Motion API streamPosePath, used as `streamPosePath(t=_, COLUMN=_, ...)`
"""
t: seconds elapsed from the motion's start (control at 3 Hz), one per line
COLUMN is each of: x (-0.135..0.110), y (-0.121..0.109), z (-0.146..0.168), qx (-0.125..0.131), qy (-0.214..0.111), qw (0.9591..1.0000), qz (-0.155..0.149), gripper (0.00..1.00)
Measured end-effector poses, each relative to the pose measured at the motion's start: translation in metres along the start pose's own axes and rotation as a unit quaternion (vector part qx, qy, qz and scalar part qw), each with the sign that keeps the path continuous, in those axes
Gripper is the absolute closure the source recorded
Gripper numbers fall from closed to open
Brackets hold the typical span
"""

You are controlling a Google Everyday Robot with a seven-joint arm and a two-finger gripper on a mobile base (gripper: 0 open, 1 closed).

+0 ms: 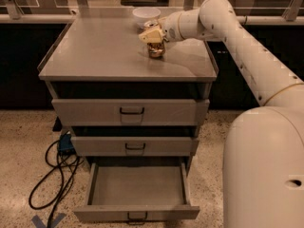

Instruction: Place orange can into bottom drawer

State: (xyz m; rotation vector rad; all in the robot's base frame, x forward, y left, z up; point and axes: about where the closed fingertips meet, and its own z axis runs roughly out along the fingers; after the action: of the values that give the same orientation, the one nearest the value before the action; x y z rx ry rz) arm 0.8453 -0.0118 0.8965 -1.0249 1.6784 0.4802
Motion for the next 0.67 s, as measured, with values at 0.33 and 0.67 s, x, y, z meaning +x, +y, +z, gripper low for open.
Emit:
streamPosePath(t=0.33, x=0.0000, y=0.0000, z=0.0000, qx=0.000, qy=0.000, qw=1.0000, qz=0.000, gripper=0.87)
streamPosePath(t=0.67, x=-0.0006, y=0.0056, z=-0.0027, qx=-0.005, qy=0.003, qw=1.0000, qz=-0.005, gripper=1.00)
